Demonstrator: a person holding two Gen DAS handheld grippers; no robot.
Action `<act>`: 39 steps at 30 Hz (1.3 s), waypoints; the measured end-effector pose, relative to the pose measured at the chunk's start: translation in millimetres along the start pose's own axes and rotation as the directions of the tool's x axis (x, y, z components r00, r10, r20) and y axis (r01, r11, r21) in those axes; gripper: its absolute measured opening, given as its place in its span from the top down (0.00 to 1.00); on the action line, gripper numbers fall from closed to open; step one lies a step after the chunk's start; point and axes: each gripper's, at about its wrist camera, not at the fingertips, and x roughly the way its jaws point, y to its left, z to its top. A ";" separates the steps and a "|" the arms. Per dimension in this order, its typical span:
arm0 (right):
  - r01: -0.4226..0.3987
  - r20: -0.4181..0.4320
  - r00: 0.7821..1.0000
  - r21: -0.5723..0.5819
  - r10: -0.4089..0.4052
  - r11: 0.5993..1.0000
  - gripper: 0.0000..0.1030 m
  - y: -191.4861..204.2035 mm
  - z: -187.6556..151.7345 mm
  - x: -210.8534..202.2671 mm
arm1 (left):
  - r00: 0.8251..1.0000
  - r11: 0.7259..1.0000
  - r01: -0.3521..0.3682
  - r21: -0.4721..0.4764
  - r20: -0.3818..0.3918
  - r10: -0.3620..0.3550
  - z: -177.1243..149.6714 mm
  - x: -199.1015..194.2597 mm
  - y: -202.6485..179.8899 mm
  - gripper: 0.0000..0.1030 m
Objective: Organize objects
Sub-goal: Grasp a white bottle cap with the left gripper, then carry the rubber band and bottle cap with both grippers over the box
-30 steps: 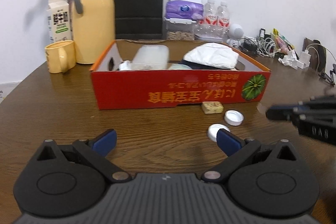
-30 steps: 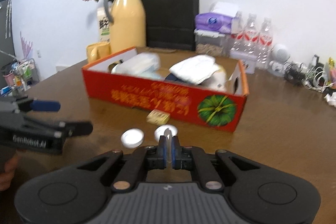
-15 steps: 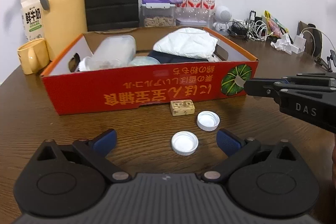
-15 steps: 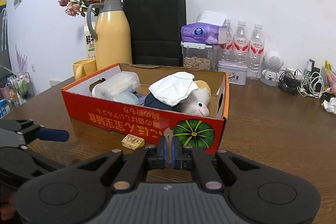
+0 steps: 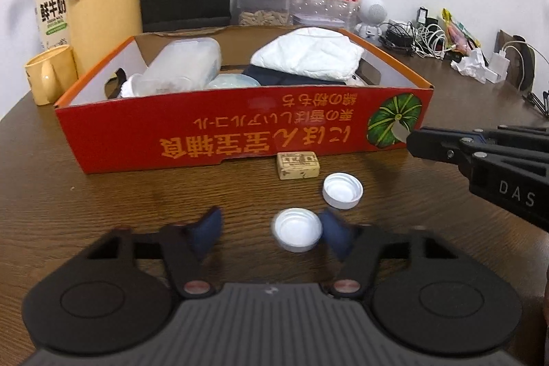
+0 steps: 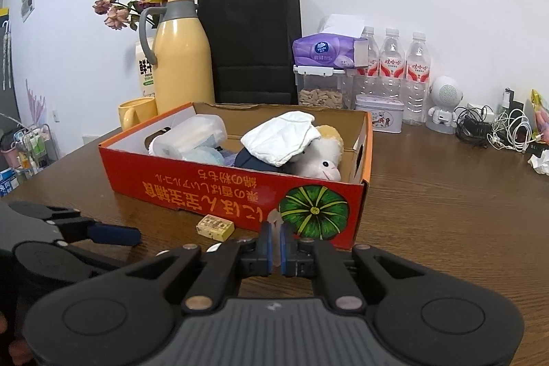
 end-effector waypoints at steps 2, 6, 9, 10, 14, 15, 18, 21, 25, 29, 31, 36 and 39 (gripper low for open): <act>0.000 -0.004 1.000 -0.003 0.000 1.000 0.96 1.0 -0.4 1.1 | 1.000 1.000 0.012 0.010 0.006 -0.012 -0.8 -1.2 -0.5 0.69; 0.002 -0.011 1.000 -0.005 -0.002 1.000 0.96 2.1 -1.5 3.1 | 0.999 0.999 0.038 0.022 0.014 -0.038 -1.8 -2.3 -2.1 0.71; 0.003 -0.014 1.000 -0.009 -0.004 1.000 0.96 3.0 -2.2 4.2 | 0.999 0.999 0.039 0.021 0.017 -0.039 -2.2 -2.7 -2.2 0.71; 0.004 -0.015 1.000 -0.011 -0.004 1.000 0.96 3.5 -2.6 4.5 | 0.999 0.999 0.039 0.020 0.020 -0.039 -2.4 -3.3 -1.8 0.71; 0.009 -0.014 1.000 -0.018 -0.009 1.000 0.96 4.6 -3.1 4.7 | 0.999 0.999 0.036 0.014 0.038 -0.036 -2.5 -6.9 1.1 0.71; 0.011 -0.013 1.000 -0.019 -0.011 1.000 0.96 4.8 -3.1 4.5 | 0.998 0.999 0.036 0.012 0.042 -0.036 -2.2 -7.9 1.8 0.71; 0.013 -0.009 1.000 -0.021 -0.013 1.000 0.96 5.5 -2.1 4.0 | 0.998 0.999 0.043 0.009 0.056 -0.043 -0.1 -12.7 3.8 0.71; 0.020 0.004 1.000 -0.024 -0.020 0.999 0.96 6.3 0.7 1.5 | 0.995 0.999 0.053 0.008 0.084 -0.054 5.1 -21.2 6.9 0.72; 0.023 0.020 1.000 -0.021 -0.022 1.000 0.96 7.0 7.8 -3.0 | 0.991 0.999 0.048 0.008 0.122 -0.049 16.7 -32.1 14.6 0.72; 0.019 0.040 0.999 -0.039 -0.018 0.999 0.96 12.8 20.2 -5.4 | 0.984 0.999 0.029 0.021 0.175 -0.032 34.4 -41.6 22.0 0.72; 0.018 0.049 0.999 -0.052 -0.015 0.998 0.96 16.7 27.8 -4.2 | 0.980 0.999 0.023 0.021 0.198 -0.027 43.5 -44.6 26.1 0.72; 0.023 0.088 0.996 -0.098 -0.014 0.995 0.96 28.9 54.0 1.3 | 0.971 1.000 0.017 0.009 0.239 -0.019 67.4 -42.4 35.4 0.71; 0.024 0.108 0.994 -0.122 -0.011 0.992 0.96 36.9 72.2 9.5 | 0.966 1.000 0.019 -0.007 0.258 -0.016 81.0 -37.7 41.3 0.71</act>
